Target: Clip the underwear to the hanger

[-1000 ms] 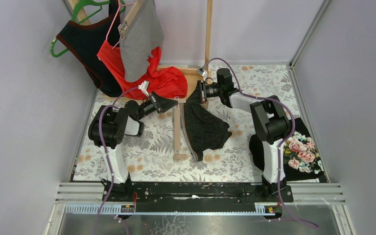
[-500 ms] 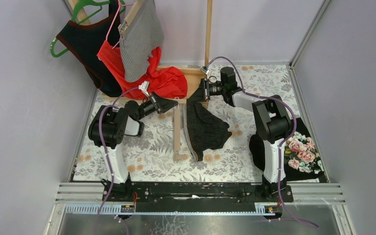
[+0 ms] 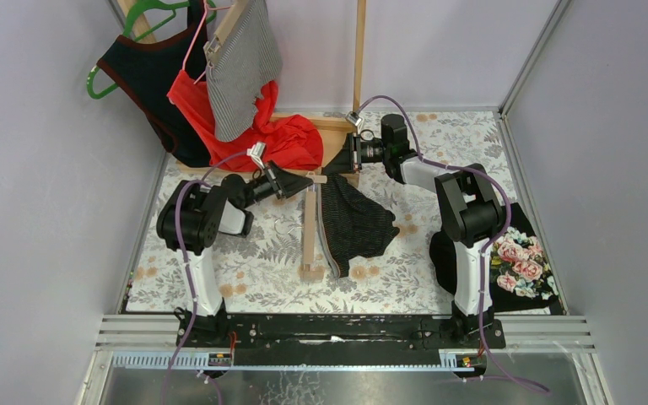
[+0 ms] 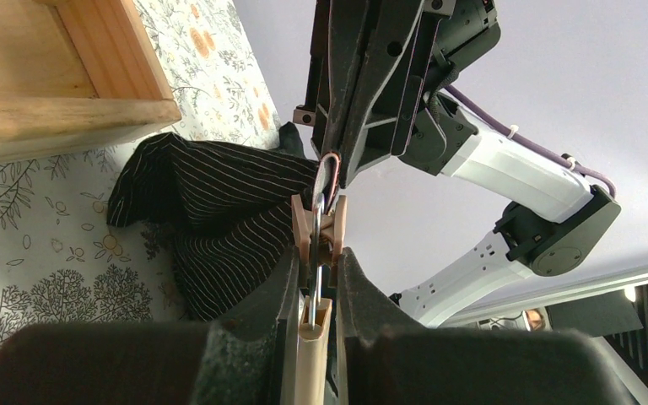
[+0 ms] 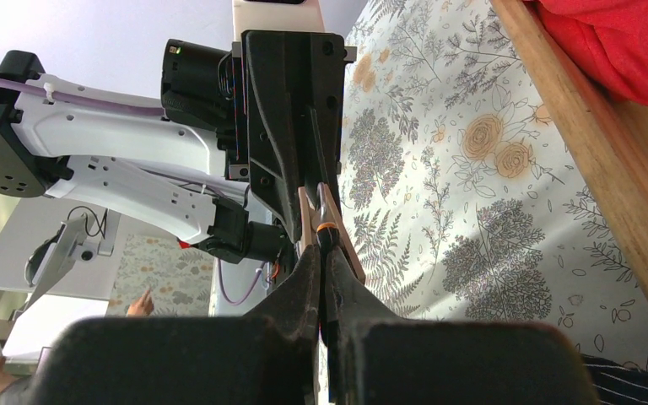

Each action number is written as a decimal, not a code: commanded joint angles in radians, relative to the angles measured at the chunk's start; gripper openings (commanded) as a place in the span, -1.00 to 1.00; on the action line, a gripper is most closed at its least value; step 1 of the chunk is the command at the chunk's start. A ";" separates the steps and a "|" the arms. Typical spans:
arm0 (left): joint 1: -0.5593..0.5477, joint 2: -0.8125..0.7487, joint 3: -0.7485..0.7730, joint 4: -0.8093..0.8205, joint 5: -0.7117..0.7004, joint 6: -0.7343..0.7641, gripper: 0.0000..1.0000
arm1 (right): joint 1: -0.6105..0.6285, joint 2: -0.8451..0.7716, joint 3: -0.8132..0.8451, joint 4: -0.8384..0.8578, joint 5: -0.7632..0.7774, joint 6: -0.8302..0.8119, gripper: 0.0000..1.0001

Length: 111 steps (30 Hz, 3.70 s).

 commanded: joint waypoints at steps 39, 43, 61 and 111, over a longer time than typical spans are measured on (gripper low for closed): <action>-0.037 -0.032 -0.017 0.085 -0.091 0.041 -1.00 | -0.012 -0.013 0.021 0.046 -0.014 0.011 -1.00; -0.038 -0.030 -0.013 0.085 -0.090 0.035 -1.00 | -0.013 -0.016 0.019 0.047 -0.012 0.012 -1.00; -0.044 0.000 0.004 0.085 -0.108 0.014 -0.72 | -0.014 -0.001 0.020 0.100 -0.012 0.057 -1.00; 0.072 0.218 -0.022 0.078 -0.185 -0.103 0.22 | -0.026 -0.398 -0.275 -0.345 0.658 -0.478 0.21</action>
